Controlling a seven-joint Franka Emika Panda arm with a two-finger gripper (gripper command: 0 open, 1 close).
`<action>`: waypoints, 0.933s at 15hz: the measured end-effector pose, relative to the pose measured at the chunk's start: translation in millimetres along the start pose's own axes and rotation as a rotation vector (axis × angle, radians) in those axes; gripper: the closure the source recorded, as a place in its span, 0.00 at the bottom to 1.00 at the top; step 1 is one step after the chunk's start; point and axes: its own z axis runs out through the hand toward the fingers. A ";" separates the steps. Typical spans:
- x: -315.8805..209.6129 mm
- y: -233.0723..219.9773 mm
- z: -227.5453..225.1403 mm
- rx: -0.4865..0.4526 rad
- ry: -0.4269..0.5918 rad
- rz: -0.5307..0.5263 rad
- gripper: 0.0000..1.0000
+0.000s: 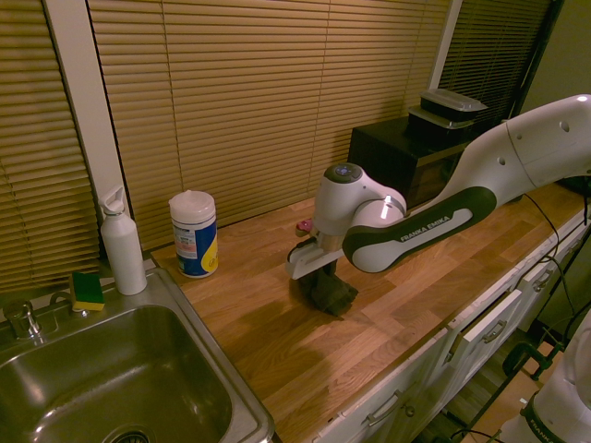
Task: Clear the spill
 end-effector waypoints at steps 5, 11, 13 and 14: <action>-46.5 -29.4 -7.4 0.022 0.003 -0.046 1.00; -64.8 -43.5 -9.3 0.035 -0.006 -0.060 0.00; -68.0 -44.9 -9.6 0.036 -0.007 -0.064 0.00; -69.5 -45.4 -10.1 0.037 -0.007 -0.066 0.00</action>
